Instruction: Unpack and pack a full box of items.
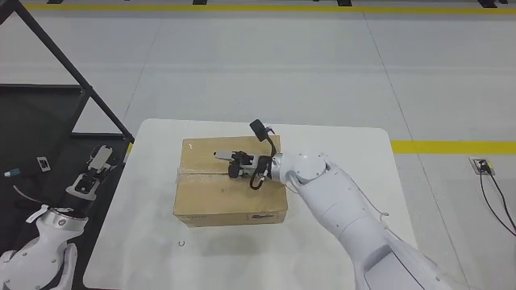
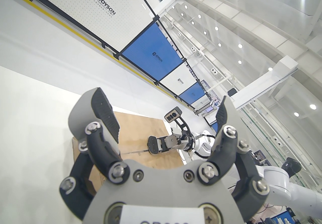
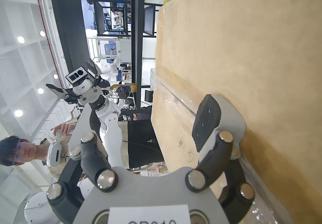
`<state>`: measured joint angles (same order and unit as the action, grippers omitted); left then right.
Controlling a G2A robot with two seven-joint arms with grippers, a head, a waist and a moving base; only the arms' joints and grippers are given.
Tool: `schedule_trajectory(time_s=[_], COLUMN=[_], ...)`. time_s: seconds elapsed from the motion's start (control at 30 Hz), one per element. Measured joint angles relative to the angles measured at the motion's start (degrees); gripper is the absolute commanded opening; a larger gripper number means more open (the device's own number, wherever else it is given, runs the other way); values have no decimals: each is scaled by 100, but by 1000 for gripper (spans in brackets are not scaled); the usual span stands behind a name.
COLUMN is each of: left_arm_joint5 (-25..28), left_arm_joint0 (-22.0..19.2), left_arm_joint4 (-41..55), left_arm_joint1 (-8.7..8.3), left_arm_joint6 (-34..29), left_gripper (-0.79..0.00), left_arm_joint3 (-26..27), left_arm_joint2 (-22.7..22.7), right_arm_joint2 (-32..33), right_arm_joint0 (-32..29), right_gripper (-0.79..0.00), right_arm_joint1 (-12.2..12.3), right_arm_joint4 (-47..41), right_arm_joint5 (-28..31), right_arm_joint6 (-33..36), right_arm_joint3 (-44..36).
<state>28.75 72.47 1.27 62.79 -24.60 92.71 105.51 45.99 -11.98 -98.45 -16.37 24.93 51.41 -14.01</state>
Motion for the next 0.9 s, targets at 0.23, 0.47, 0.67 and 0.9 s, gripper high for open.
schedule_trajectory(time_s=[0.23,0.47,0.67,0.9], left_arm_joint5=[-21,-48,-63,-93], left_arm_joint0=[-52,-104,-148,-205], left_arm_joint4=[-58,-77,-73,-73], left_arm_joint1=[-6,-17,-29,-42], left_arm_joint6=[53,73,76,82], left_gripper=[0,0,0,0], left_arm_joint3=[7,-14,-25,-44], left_arm_joint2=[-121,-187,-228,-266], right_arm_joint2=[286,796,1631,2624], right_arm_joint0=[-383,-1058,-2101,-3465], right_gripper=[0,0,0,0], right_arm_joint1=[369,867,1371,1754], right_arm_joint4=[146,622,1246,1572], right_arm_joint5=[-62,-605,-1543,-2219], right_arm_joint6=[170,66,-111,-46], right_arm_joint3=[-833,-2309,-4175,-6131])
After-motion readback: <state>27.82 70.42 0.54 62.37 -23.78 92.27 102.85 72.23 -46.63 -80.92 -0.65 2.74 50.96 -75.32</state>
